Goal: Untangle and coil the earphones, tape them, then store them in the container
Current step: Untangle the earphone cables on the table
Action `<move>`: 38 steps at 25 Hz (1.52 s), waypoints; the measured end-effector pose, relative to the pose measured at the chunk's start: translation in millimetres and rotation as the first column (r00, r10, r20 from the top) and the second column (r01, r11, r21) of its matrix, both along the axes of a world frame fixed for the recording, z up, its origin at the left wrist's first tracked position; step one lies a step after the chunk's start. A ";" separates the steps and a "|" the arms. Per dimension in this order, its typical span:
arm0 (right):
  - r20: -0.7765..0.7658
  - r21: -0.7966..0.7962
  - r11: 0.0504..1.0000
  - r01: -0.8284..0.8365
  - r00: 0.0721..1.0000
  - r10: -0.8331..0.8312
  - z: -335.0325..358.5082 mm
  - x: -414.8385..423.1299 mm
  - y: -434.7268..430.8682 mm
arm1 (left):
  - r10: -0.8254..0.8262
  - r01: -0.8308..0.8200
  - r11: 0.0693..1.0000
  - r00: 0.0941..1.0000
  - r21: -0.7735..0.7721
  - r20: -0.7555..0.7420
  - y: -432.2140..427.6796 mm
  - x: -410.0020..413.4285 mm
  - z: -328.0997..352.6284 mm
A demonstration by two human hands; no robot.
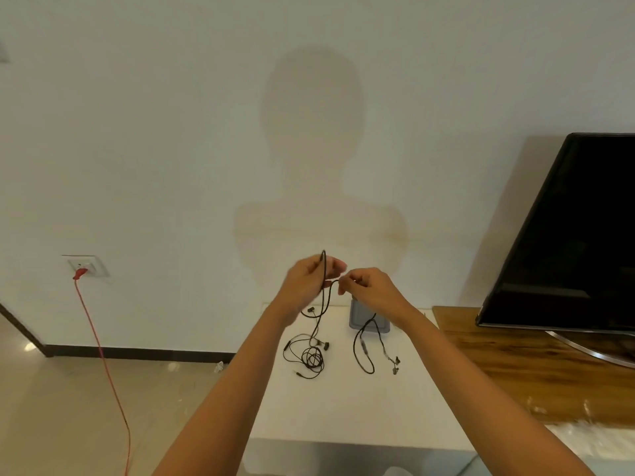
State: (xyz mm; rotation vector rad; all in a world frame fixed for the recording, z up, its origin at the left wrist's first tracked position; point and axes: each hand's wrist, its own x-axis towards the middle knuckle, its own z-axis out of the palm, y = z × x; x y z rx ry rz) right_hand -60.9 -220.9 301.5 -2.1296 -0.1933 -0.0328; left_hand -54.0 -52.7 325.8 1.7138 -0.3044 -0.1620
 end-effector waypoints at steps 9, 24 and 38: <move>0.084 0.065 0.991 0.118 0.989 -0.123 14.8 -1.3 5.3 | 0.013 -0.020 0.958 1.000 0.285 0.024 -1.0 -5.0 -7.5; -0.178 0.279 0.951 0.135 0.980 -0.087 -78.2 -31.8 -24.4 | 0.256 -0.468 0.750 0.857 -0.467 -0.447 31.2 -1.1 -3.4; -0.035 0.430 0.901 0.058 0.998 -0.047 2.1 -40.3 21.6 | 0.258 -0.333 0.905 0.924 -0.265 -0.281 -14.7 -23.6 2.7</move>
